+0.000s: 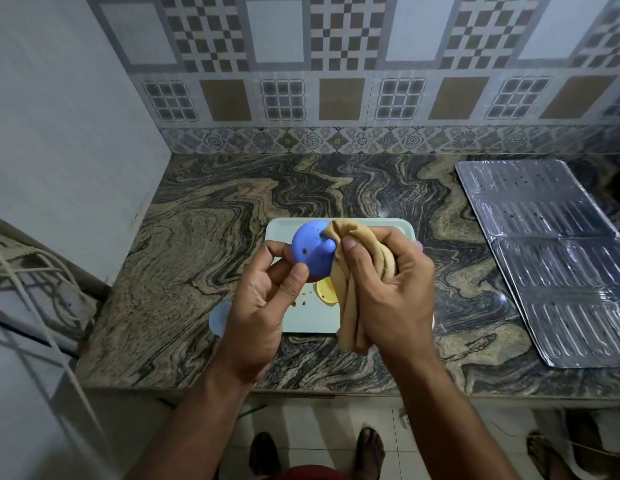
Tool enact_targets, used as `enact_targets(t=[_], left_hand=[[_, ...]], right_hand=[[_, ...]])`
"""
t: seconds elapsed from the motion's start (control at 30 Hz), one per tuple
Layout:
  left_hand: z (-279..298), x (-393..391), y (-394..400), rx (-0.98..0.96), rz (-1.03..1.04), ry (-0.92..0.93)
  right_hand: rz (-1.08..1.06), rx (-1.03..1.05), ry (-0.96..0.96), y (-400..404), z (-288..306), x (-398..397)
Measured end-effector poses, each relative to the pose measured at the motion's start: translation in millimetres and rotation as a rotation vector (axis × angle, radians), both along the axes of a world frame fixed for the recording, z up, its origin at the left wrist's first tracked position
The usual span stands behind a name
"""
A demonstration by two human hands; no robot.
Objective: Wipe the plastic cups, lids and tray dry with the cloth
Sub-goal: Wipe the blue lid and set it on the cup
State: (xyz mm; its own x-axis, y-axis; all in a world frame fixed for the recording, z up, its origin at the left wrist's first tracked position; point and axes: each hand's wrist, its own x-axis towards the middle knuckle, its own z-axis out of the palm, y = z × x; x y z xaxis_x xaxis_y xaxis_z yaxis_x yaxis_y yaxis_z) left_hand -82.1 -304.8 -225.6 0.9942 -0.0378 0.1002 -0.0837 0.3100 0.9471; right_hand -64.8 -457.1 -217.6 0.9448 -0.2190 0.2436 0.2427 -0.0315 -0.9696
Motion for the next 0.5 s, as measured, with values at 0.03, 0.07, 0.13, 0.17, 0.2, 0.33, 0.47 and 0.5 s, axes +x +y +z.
enact_targets(t=[0.03,0.07,0.13,0.17,0.2,0.33,0.47,0.5], left_hand=[[-1,0,1,0.047,0.023,-0.017],[-2,0,3,0.078,0.041,-0.026],[-4,-1,7,0.127,0.065,-0.033],[-5,-1,7,0.147,0.075,-0.034],[-4,-1,8,0.152,0.08,-0.037],[1,2,10,0.047,0.045,0.011],[2,5,14,-0.079,-0.028,0.1],[3,6,16,-0.1,-0.038,0.126]], right_hand=[[0.02,0.013,-0.001,-1,0,-1],[0.04,0.016,-0.009,-2,1,-3],[0.069,-0.007,-0.039,-5,2,-6],[0.078,-0.027,-0.054,-7,2,-8],[0.099,-0.047,-0.066,-9,2,-10],[0.165,-0.013,-0.098,-13,1,-16],[0.088,0.068,-0.095,-23,2,-6],[0.085,0.048,-0.089,-26,3,-2]])
